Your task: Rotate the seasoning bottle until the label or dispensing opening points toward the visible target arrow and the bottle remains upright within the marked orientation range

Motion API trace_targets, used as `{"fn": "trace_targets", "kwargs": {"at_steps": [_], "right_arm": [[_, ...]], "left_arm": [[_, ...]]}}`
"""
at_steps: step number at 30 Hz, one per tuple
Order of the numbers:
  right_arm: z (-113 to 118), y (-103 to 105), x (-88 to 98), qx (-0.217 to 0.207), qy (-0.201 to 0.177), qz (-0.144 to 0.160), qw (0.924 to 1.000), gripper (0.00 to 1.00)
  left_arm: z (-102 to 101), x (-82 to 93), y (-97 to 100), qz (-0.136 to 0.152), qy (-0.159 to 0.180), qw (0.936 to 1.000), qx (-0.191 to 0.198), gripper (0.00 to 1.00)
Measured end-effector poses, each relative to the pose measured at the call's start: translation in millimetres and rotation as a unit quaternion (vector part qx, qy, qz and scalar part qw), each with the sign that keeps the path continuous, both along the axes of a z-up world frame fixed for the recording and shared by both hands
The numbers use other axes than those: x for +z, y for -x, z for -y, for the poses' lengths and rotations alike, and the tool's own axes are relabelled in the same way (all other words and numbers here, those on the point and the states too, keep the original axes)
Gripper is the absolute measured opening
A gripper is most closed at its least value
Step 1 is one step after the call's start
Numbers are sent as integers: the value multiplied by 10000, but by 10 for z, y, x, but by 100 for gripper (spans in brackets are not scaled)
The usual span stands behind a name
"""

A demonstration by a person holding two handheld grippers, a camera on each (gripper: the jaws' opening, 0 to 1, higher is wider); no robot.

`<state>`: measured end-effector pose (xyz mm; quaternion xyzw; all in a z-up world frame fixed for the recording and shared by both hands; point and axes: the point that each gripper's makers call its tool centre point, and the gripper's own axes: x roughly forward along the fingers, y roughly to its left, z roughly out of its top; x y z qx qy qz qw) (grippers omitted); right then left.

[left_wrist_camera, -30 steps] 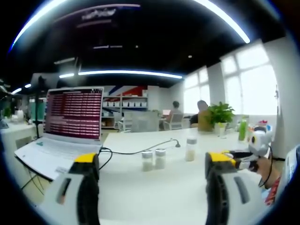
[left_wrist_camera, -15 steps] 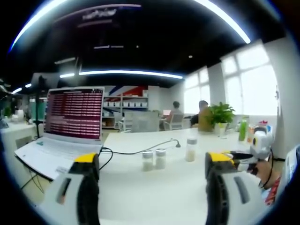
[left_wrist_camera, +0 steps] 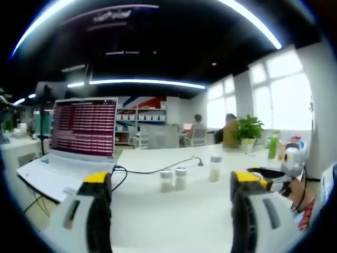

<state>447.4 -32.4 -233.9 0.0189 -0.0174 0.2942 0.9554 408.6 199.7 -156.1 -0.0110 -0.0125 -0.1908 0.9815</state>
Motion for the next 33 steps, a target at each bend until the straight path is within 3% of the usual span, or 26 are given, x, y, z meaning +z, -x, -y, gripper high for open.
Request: {"fn": "trace_targets", "kwargs": {"at_steps": [8,12,15,20,22,26,33], "right_arm": [[-16,2,-16,368,4,-288,9989,81],[-44,36,11,565,-14,-406,9976,89],[-46,55,63,626,52,-333,9975,94],[-58,72,182,763,451,117,9960,99],[-79,107,240,950,440,219,9943,99],[-88,130,284,1315,222,62,9910,99],[-51,107,350,1686,275,-22,9853,99]], "left_arm": [[23,-7,5,-17,-25,10000,-32,99],[12,-10,4,-26,-23,10000,-8,99],[8,-8,5,-24,-15,10000,-4,99],[5,-4,9,-17,-12,10000,-10,99],[3,-5,8,-20,-12,10000,-7,99],[2,-6,5,-23,-15,10000,-3,99],[5,-3,5,-20,-15,10000,3,99]]}}
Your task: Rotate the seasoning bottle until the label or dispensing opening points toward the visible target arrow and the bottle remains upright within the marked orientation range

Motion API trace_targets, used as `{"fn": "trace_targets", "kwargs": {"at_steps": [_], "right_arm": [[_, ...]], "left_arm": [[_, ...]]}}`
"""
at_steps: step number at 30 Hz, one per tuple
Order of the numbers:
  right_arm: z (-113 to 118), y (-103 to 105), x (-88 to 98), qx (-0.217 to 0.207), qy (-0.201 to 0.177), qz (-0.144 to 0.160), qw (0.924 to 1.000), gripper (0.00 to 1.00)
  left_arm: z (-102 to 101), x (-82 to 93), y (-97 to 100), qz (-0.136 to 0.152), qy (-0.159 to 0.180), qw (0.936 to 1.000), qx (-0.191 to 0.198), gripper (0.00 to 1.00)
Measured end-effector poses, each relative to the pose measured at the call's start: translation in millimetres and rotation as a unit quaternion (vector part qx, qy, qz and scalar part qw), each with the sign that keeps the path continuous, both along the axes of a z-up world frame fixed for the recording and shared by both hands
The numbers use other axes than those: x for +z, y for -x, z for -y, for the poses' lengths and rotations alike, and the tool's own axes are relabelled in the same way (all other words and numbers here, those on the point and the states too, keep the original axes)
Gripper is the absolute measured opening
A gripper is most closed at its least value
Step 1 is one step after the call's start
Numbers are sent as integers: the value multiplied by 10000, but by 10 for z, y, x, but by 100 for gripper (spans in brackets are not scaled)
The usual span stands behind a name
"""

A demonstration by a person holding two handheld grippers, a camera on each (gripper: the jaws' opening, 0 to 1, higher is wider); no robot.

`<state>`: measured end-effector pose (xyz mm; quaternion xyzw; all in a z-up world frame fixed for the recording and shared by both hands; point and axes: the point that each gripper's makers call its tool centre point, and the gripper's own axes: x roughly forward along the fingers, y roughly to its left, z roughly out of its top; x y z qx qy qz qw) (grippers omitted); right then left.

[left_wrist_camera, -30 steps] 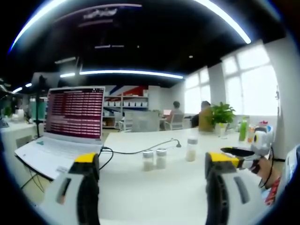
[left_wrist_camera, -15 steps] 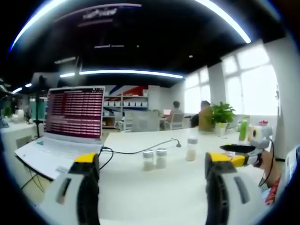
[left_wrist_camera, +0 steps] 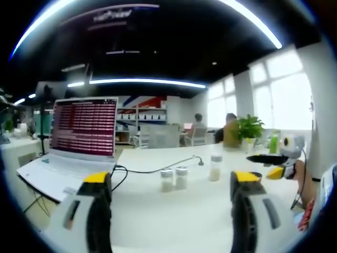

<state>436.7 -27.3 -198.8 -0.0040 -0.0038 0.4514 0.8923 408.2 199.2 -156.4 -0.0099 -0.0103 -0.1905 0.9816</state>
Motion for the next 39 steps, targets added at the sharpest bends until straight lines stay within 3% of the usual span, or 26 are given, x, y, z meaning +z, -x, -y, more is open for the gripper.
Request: {"fn": "trace_targets", "kwargs": {"at_steps": [5,8,13,22,25,28,32,35,39], "right_arm": [[-17,0,79,466,40,-49,9989,99],[-61,19,86,931,21,-82,9956,99],[-88,-4,54,1331,-55,-270,9907,99],[-169,130,-111,2139,719,138,9741,97],[-174,115,-183,2251,821,85,9708,95],[-175,96,-251,2356,796,-175,9684,90],[-184,69,-323,2496,793,-270,9647,87],[-171,80,-373,2667,833,-257,9598,77],[-197,133,-444,2792,924,-340,9552,76]], "left_arm": [[-7,0,-3,-2,5,10000,11,99],[-14,4,3,4,10,10000,15,99],[-18,6,-5,10,18,10000,27,99],[-36,7,-18,3,34,10000,46,99],[-38,4,-21,-5,38,10000,46,99],[-32,4,-19,-4,38,10000,41,99],[-27,5,-17,-2,35,10000,37,99],[-41,4,-21,-17,39,10000,39,99],[-67,17,-22,-9,54,10000,63,99]]}}
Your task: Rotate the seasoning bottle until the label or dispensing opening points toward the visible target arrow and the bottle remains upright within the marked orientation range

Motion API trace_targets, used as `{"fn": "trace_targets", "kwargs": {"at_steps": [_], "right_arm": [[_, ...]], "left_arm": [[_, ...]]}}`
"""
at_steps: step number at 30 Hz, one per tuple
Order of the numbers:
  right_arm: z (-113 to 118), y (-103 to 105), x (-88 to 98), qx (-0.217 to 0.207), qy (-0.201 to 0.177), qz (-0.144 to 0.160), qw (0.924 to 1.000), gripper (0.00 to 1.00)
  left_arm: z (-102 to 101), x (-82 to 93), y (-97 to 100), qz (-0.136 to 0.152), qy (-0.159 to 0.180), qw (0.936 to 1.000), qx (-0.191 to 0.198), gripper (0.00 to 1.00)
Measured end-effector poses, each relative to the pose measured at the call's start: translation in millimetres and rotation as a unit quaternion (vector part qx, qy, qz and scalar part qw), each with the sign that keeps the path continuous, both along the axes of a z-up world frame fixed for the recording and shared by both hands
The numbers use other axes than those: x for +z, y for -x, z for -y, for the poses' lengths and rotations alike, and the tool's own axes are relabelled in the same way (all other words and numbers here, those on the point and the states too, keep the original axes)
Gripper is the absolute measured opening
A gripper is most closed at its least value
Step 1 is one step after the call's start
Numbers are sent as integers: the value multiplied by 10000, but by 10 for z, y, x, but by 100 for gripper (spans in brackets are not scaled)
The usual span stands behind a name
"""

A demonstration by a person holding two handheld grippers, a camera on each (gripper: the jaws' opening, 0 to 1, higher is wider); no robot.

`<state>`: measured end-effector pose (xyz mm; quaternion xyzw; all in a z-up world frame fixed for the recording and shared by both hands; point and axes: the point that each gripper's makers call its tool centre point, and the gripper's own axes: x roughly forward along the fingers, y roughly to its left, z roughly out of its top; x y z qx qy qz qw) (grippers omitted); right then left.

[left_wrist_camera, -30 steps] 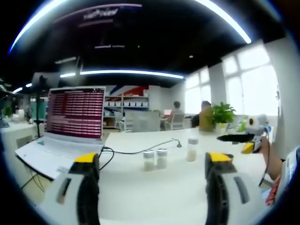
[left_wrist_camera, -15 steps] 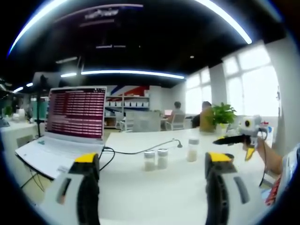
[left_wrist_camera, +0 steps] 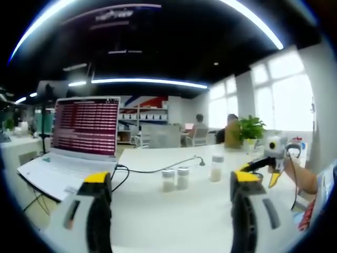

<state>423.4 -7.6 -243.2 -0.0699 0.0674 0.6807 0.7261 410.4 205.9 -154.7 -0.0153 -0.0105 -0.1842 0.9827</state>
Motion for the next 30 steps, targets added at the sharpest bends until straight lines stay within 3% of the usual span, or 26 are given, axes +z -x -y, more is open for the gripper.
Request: {"fn": "trace_targets", "kwargs": {"at_steps": [9,16,30], "right_arm": [[-14,45,-80,201,-15,-184,9996,56],[-20,41,-97,204,8,-50,9998,42],[16,12,-97,111,16,10,9999,41]], "left_arm": [[-20,18,-2,-10,-13,10000,-24,99],[-23,-2,-30,-66,-4,10000,-45,99],[5,-7,14,-73,-29,10000,-56,99]]}}
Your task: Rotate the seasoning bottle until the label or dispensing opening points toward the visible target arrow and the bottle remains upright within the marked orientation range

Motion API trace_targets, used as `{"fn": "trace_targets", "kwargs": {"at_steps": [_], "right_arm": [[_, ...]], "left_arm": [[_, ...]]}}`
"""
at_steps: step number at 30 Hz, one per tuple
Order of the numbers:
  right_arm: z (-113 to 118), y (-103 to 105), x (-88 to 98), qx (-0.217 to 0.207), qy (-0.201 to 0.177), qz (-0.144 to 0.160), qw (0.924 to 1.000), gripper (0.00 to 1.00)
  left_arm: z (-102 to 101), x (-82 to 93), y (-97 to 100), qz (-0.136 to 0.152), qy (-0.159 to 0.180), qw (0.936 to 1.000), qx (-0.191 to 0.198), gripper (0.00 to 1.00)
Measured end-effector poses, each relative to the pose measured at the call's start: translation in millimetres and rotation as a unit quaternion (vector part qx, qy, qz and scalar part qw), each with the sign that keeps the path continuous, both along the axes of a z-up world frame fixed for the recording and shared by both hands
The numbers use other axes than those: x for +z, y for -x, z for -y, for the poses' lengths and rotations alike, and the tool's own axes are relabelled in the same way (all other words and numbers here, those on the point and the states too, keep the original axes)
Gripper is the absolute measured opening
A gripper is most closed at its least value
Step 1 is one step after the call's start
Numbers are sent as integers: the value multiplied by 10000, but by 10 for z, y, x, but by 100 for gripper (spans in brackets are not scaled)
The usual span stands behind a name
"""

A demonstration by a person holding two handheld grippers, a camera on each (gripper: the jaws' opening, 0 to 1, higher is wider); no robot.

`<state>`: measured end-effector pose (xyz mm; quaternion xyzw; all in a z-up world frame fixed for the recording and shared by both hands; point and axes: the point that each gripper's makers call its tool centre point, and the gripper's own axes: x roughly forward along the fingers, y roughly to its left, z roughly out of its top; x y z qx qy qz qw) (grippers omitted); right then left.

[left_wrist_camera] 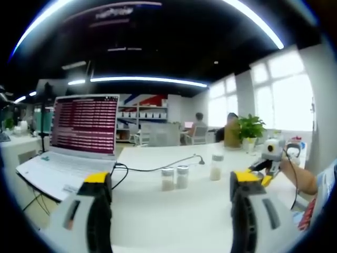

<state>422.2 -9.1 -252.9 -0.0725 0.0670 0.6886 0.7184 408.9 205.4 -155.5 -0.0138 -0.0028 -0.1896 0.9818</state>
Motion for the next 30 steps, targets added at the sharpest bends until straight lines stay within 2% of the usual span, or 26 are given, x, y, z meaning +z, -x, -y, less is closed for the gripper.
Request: {"fn": "trace_targets", "kwargs": {"at_steps": [6,14,30], "right_arm": [[7,-5,0,-44,-16,-10,10000,41],[-36,33,-20,-263,54,-38,9996,41],[-5,-81,-26,-728,133,-47,9972,41]], "left_arm": [[-8,25,39,62,17,10000,22,99],[5,18,-5,48,7,10000,8,99],[10,2,-26,33,13,10000,-12,98]]}}
